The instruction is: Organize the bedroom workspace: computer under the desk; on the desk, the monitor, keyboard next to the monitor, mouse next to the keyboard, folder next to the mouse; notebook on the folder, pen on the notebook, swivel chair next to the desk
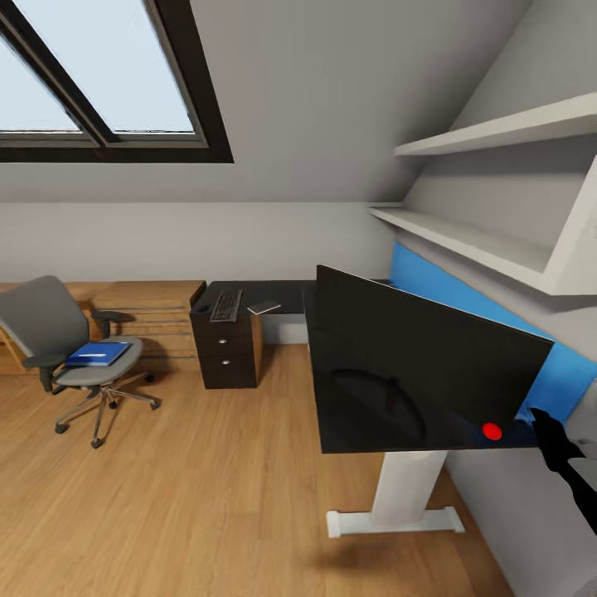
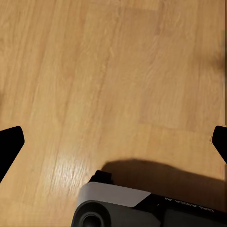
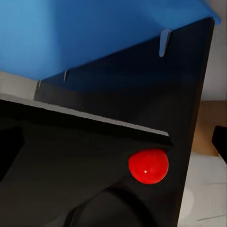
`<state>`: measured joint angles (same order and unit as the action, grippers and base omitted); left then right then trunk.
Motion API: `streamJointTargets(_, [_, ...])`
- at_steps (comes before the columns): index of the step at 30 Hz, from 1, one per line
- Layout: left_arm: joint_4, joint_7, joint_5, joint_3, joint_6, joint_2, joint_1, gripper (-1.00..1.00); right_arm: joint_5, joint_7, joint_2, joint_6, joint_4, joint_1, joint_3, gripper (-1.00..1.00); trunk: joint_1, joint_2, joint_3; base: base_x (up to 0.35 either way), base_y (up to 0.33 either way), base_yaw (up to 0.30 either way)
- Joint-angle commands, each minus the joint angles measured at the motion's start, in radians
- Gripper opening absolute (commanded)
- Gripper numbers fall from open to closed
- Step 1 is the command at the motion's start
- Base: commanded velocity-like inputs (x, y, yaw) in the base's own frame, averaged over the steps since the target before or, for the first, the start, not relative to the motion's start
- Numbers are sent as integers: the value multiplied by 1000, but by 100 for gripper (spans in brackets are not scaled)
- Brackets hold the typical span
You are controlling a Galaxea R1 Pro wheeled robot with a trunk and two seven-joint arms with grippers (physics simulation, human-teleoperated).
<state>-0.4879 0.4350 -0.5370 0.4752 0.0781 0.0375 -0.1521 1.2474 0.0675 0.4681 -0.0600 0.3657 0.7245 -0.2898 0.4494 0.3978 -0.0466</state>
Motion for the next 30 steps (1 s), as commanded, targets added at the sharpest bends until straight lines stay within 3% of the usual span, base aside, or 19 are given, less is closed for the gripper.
streamJointTargets(1, [0, 7, -11, 8, 6, -1, -1, 100, 6, 5, 0, -6, -1, 1, -6, 100, 1, 2, -2, -3, -240, 0])
streamJointTargets(10, [0, 7, -11, 8, 6, -1, -1, 100, 9, 5, -3, -4, -1, 1, -13, 100, 1, 2, -2, 13, -106, 0])
streamJointTargets(30, [15, 7, -11, 8, 6, -1, -1, 100, 9, 5, -2, -4, -1, 1, -13, 100, 1, 2, -2, 146, -34, 0])
